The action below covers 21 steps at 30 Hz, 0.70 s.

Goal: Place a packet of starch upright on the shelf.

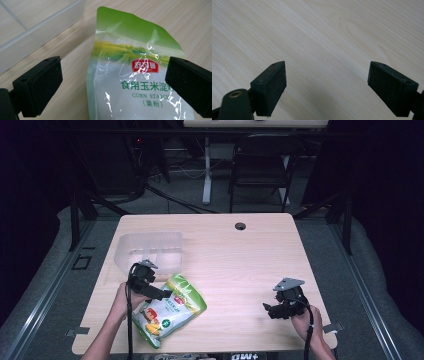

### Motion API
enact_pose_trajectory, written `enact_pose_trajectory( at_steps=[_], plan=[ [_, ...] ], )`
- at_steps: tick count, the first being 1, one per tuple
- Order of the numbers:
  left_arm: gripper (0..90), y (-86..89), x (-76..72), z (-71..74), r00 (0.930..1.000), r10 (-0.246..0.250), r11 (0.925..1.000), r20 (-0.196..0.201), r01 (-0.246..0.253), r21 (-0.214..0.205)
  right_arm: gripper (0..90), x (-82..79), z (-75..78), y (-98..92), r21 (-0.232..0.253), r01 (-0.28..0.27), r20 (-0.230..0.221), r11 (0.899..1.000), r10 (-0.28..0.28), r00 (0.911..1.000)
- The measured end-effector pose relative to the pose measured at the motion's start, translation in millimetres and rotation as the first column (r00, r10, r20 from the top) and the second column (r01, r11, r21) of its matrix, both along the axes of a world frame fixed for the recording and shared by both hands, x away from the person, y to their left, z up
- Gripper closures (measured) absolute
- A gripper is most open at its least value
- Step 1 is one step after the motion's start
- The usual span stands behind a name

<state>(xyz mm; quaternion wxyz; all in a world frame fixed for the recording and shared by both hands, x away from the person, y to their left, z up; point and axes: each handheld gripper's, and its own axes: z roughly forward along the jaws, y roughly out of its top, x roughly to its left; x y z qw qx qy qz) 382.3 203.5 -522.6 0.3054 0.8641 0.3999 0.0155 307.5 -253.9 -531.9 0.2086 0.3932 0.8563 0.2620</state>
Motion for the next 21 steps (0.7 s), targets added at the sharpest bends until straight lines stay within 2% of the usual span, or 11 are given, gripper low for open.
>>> enact_pose_trajectory(
  at_steps=[8, 17, 21],
  plan=[
    [2.1, -7.4, 8.5, -5.9, 0.9995, -0.016, 0.9998, -0.027, 0.016, -0.013, 14.8, 0.0, 0.0, -0.7, 0.005, -0.001, -0.001, 1.0, 0.001, 1.0],
    [5.7, -14.5, 17.9, -13.0, 0.9974, -0.05, 0.9987, -0.052, 0.05, 0.001, 14.8, 0.0, 0.2, -1.4, 0.002, -0.002, 0.001, 1.0, 0.002, 1.0],
    [11.5, -18.7, 22.3, -18.9, 0.9961, -0.05, 0.9986, -0.073, 0.051, 0.016, 14.8, 0.0, 0.2, -1.4, 0.003, -0.003, -0.001, 1.0, 0.003, 1.0]
  ],
)
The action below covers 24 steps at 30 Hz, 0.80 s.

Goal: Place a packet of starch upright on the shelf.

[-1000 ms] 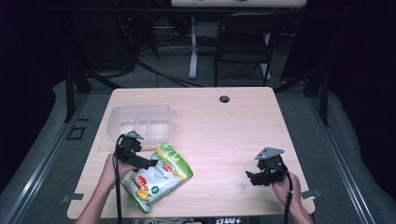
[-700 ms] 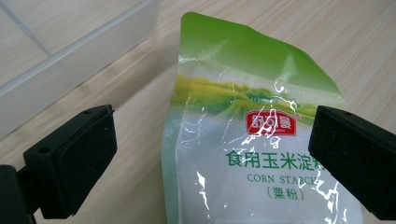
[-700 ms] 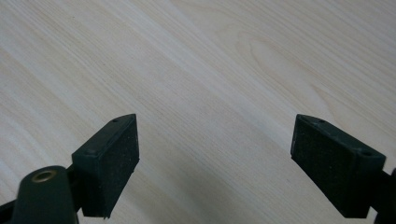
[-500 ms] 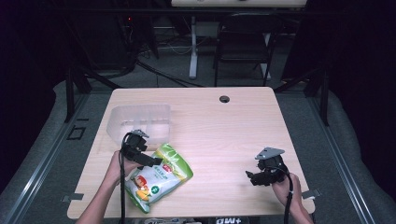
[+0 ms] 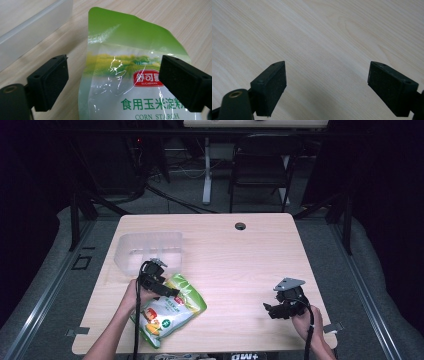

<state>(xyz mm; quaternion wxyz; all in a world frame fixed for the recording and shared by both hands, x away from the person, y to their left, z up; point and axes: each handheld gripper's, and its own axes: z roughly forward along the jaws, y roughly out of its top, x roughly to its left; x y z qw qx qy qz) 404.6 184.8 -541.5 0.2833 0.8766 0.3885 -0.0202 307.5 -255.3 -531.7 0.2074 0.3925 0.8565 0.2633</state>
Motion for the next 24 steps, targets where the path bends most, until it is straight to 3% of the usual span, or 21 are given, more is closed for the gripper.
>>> enact_pose_trajectory(
  at_steps=[8, 11, 18, 24],
  plan=[
    [25.4, 1.9, 1.8, -3.3, 0.9995, -0.024, 0.9995, -0.02, 0.024, -0.021, 14.8, -0.5, 0.6, 0.8, -0.009, -0.005, 0.0, 1.0, 0.005, 1.0],
    [34.7, 4.3, 0.7, -1.5, 0.9995, -0.031, 0.9994, -0.011, 0.031, -0.016, 14.8, -0.5, 0.4, 0.7, -0.007, -0.002, 0.002, 1.0, 0.002, 1.0],
    [47.0, 9.6, -1.2, -0.2, 0.9998, -0.021, 0.9994, 0.0, 0.021, -0.026, 14.8, -0.5, 0.3, 0.5, -0.002, 0.0, 0.002, 1.0, 0.0, 1.0],
    [56.4, 11.2, -3.9, 0.7, 0.9993, -0.023, 0.9997, 0.03, 0.023, -0.001, 14.8, -0.3, 0.1, 0.6, -0.002, 0.001, 0.001, 1.0, -0.001, 1.0]
  ],
)
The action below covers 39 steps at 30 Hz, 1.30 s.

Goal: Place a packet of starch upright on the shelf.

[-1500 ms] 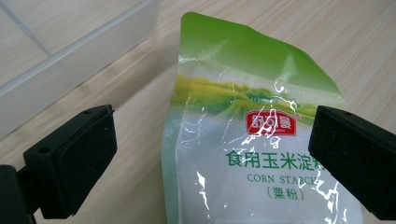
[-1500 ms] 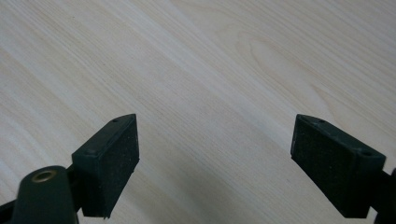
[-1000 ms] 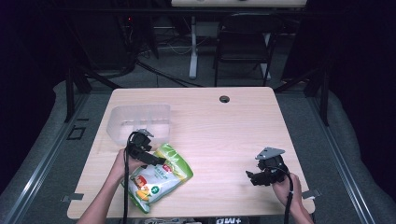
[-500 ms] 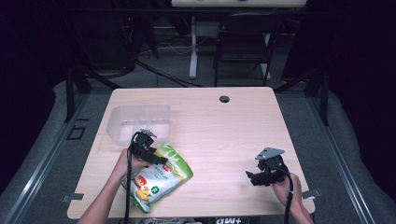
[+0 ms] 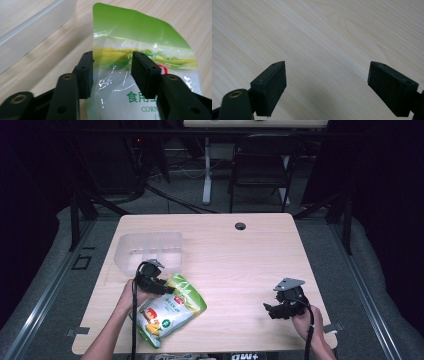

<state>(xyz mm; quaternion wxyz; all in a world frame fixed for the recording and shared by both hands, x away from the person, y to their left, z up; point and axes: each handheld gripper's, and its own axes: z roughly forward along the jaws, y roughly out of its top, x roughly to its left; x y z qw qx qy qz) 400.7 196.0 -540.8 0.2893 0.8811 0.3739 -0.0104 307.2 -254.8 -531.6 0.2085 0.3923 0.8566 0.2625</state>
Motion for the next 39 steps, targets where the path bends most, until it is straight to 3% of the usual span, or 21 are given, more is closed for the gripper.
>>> enact_pose_trajectory(
  at_steps=[4, 10, 17, 23, 26, 28, 29, 30, 32, 33, 36, 39],
  plan=[
    [71.7, 4.0, -1.4, -1.0, 0.9996, 0.021, 0.9998, 0.019, -0.021, 0.006, 14.8, 0.2, 0.1, -0.5, -0.007, -0.001, -0.003, 1.0, 0.001, 1.0],
    [85.9, 6.2, -3.1, -1.4, 0.999, 0.017, 0.9998, 0.041, -0.017, 0.014, 14.8, 0.2, -0.7, 0.2, -0.002, 0.004, -0.002, 1.0, -0.004, 1.0],
    [89.6, 11.7, -6.6, 0.2, 0.9982, 0.021, 0.9992, 0.057, -0.023, 0.032, 14.8, 0.2, 0.0, -0.5, -0.008, -0.001, -0.002, 1.0, 0.001, 1.0],
    [89.5, 36.2, -13.4, 0.8, 0.9961, 0.072, 0.997, 0.051, -0.074, 0.024, 14.8, 0.5, -0.1, -0.6, -0.011, -0.001, -0.006, 1.0, 0.001, 1.0],
    [81.0, 42.1, -10.7, -0.8, 0.996, 0.088, 0.996, 0.017, -0.088, 0.015, 14.8, 0.8, 0.0, 0.8, -0.015, -0.002, -0.01, 1.0, 0.001, 0.9999],
    [66.1, 41.5, -7.4, -2.7, 0.9959, 0.09, 0.9959, -0.004, -0.09, 0.005, 14.8, 1.1, -0.2, 1.2, -0.015, -0.005, -0.008, 1.0, 0.005, 1.0],
    [62.9, 41.5, -7.4, -2.7, 0.9959, 0.09, 0.9959, -0.004, -0.09, 0.005, 14.8, 1.1, -0.2, 1.2, -0.015, -0.005, -0.008, 1.0, 0.005, 1.0],
    [57.7, 37.7, -3.4, -5.1, 0.9959, 0.086, 0.9963, -0.03, -0.086, -0.005, 14.8, 1.2, -0.3, 1.2, -0.015, -0.003, -0.007, 1.0, 0.002, 1.0],
    [49.4, 36.1, -1.5, -6.0, 0.9954, 0.087, 0.996, -0.04, -0.088, -0.017, 14.8, 1.2, -0.3, 0.9, -0.014, -0.002, -0.007, 1.0, 0.002, 1.0],
    [46.4, 31.2, 0.9, -7.6, 0.9949, 0.088, 0.9949, -0.049, -0.09, -0.044, 14.8, 1.3, -0.7, 0.4, -0.012, 0.0, -0.008, 1.0, 0.0, 1.0],
    [42.0, 27.0, 3.2, -8.7, 0.9956, 0.072, 0.996, -0.06, -0.075, -0.049, 14.8, 1.4, -1.0, 0.2, -0.006, -0.001, -0.009, 1.0, 0.001, 1.0],
    [44.3, 19.8, 3.4, -10.9, 0.9964, 0.059, 0.9981, -0.061, -0.06, -0.016, 14.8, 1.2, -0.9, 0.3, -0.011, -0.001, -0.009, 1.0, 0.001, 1.0]
  ],
)
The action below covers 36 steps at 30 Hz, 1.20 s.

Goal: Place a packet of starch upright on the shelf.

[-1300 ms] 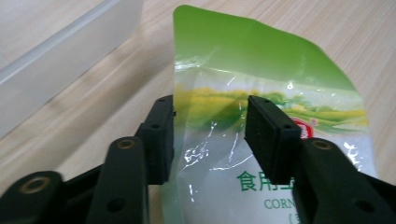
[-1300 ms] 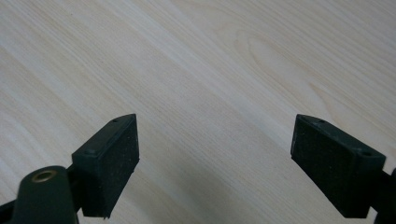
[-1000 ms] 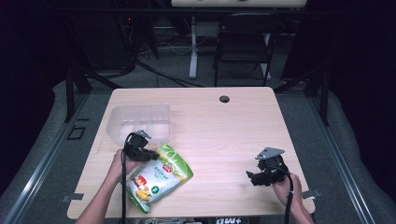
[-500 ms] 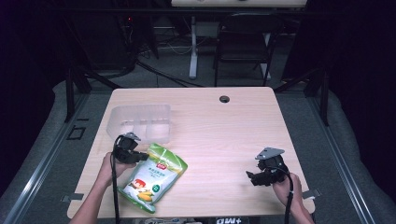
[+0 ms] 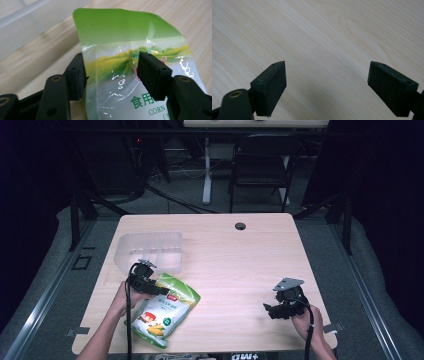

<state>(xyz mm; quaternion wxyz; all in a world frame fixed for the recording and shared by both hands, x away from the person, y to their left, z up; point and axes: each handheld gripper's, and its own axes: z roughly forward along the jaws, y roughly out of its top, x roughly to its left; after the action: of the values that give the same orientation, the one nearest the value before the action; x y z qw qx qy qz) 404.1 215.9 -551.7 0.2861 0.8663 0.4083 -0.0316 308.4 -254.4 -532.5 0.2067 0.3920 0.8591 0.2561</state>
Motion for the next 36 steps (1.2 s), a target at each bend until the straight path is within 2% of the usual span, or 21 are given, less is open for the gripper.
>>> enact_pose_trajectory(
  at_steps=[2, 5, 8, 14, 22, 27, 30, 34, 36],
  plan=[
    [49.0, -0.5, -0.4, 0.3, 1.0, -0.001, 1.0, -0.002, 0.001, 0.008, 14.8, 0.0, -0.5, 0.1, 0.004, 0.002, 0.002, 1.0, -0.002, 1.0],
    [60.9, -0.2, -3.8, 2.8, 0.9999, 0.002, 0.9999, 0.013, -0.003, 0.014, 14.8, 0.1, -0.5, 0.1, 0.003, 0.002, 0.002, 1.0, -0.002, 1.0],
    [69.1, -1.6, -5.8, 3.2, 0.9995, -0.021, 0.9991, 0.022, 0.02, 0.037, 14.8, 0.3, -0.3, 0.2, 0.0, -0.002, -0.003, 1.0, 0.002, 1.0],
    [78.8, -2.7, -8.1, 2.5, 0.999, -0.038, 0.9983, 0.024, 0.037, 0.044, 14.8, 0.1, -0.5, 0.3, 0.005, 0.002, 0.001, 1.0, -0.002, 1.0],
    [83.8, -1.6, -12.2, 3.3, 0.9987, -0.033, 0.9989, 0.038, 0.031, 0.034, 14.8, 0.5, -0.5, -0.1, 0.004, -0.003, -0.006, 1.0, 0.003, 1.0],
    [83.8, 0.6, -17.1, 6.5, 0.9975, -0.017, 0.9995, 0.069, 0.015, 0.026, 14.8, -0.3, -0.1, -0.1, 0.002, 0.004, 0.002, 1.0, -0.004, 1.0],
    [84.0, 2.3, -19.5, 8.5, 0.9957, -0.012, 0.9991, 0.092, 0.008, 0.042, 14.8, -0.4, 0.1, -0.1, 0.002, 0.004, 0.003, 1.0, -0.004, 1.0],
    [84.6, 4.9, -21.0, 11.6, 0.9917, 0.016, 0.9988, 0.127, -0.022, 0.043, 14.8, -0.3, 0.0, -0.3, 0.001, 0.003, 0.002, 1.0, -0.003, 1.0],
    [84.8, 6.2, -21.3, 12.7, 0.9899, 0.033, 0.9989, 0.138, -0.037, 0.028, 14.8, -0.3, 0.1, -0.5, -0.001, 0.004, 0.003, 1.0, -0.004, 1.0]
  ],
)
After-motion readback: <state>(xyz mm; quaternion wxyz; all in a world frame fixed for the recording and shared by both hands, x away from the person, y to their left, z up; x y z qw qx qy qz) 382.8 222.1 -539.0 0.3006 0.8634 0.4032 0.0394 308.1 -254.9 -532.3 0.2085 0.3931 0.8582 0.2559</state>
